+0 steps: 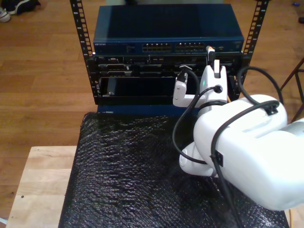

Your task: Grab the cable and plug it in

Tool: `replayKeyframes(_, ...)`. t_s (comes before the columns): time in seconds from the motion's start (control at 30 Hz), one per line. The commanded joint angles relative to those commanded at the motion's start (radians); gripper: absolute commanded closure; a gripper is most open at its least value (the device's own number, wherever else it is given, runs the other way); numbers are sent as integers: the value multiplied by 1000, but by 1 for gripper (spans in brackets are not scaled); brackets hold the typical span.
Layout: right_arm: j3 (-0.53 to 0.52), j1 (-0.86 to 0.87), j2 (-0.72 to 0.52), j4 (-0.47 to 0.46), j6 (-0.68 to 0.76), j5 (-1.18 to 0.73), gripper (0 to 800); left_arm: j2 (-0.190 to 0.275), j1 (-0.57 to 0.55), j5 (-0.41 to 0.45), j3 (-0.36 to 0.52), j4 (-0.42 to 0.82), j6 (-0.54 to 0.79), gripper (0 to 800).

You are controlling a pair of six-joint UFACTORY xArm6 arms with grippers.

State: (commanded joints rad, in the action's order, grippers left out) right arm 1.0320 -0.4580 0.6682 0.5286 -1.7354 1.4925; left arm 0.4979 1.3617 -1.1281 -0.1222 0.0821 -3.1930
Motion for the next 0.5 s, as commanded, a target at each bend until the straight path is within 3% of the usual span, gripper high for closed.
replayKeyframes(0.5, 68, 8, 71, 11, 12, -3, 800, 0, 0, 2, 0, 0, 0, 0)
